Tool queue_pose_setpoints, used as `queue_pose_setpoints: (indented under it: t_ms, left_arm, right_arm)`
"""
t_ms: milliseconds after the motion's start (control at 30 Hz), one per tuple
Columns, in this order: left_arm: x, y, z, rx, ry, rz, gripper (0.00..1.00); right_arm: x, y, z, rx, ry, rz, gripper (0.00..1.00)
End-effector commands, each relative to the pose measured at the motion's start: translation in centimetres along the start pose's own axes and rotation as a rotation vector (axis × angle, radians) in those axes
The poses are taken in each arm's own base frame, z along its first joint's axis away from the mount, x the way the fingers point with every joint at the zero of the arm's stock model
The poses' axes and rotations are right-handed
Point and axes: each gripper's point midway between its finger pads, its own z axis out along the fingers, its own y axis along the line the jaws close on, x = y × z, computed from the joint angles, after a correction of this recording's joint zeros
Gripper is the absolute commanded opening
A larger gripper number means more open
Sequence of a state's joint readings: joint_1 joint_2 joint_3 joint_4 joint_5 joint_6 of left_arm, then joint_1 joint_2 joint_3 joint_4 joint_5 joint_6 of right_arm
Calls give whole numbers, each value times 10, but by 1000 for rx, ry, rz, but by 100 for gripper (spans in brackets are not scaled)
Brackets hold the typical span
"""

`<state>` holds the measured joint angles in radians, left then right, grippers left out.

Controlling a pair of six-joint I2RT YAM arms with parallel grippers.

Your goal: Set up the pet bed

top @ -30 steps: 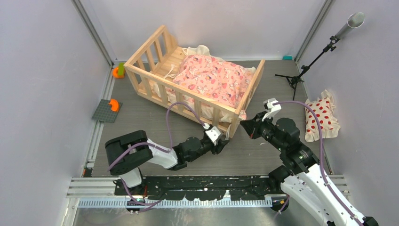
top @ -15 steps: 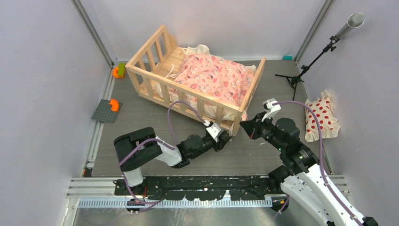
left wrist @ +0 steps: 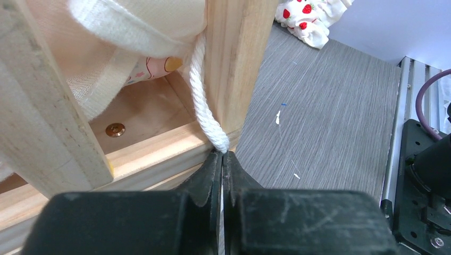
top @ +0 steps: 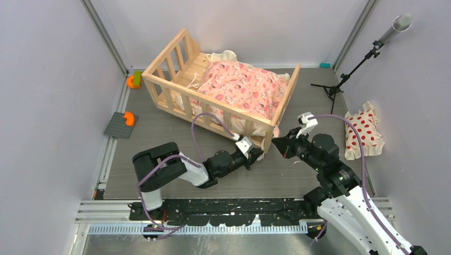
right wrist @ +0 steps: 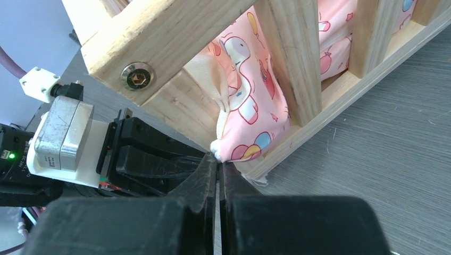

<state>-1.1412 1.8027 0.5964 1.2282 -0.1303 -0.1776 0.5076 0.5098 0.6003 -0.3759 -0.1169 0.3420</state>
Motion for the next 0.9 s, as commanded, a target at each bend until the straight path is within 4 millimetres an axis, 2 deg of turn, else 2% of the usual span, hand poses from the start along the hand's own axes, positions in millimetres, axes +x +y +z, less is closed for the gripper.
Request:
queue_pose_setpoints:
  t_ms: [0,167,233,333,600,867]
  left_arm:
    - [-38,1,4,-6,-129,-14,0]
    - [-39,3,-10,-8,-120,-13,0]
    - [-37,4,-17,-10,-104,-8,0]
    - [-36,4,-24,-5,-75,3,0]
    - [-40,2,-35,16,-4,67,0]
    - [-45,9,-42,-7,73,152,0]
  right_arm:
    - [-18,3,-6,1,-50,-19,1]
    - [-17,-13,-8,100,-41,-9,1]
    - [-19,-29,-10,193,-48,0,1]
    - [-21,-41,-13,264,-57,0,1]
    - [-38,-47,-14,323,-66,-35,1]
    - [-61,-51,-16,391,-35,-116,1]
